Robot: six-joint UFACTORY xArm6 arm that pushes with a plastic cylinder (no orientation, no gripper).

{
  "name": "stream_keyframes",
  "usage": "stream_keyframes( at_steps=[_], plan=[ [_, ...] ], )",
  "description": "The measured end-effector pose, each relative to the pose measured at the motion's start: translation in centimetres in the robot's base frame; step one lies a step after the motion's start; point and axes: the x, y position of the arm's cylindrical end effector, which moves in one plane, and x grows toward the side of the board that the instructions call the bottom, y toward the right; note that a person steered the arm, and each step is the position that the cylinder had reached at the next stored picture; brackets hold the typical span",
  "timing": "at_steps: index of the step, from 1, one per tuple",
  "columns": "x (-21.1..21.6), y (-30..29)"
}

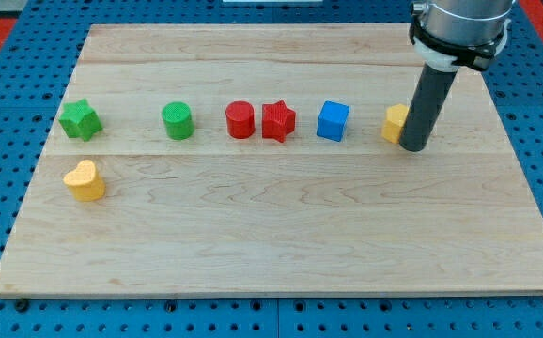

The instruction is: Slide the yellow heart below the yellow hexagon

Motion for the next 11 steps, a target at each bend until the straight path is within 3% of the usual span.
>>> stream_keyframes(
  at_steps=[1, 2, 4, 5, 8, 9, 10, 11],
  plan=[
    [7.7, -4.9],
    [10.7, -16.4],
    [9.5, -45.2],
    [7.0, -46.7],
    [3.2, -24.8],
    [1.6, -22.1],
    [-1.0, -25.9],
    [-0.8, -21.8]
  ],
)
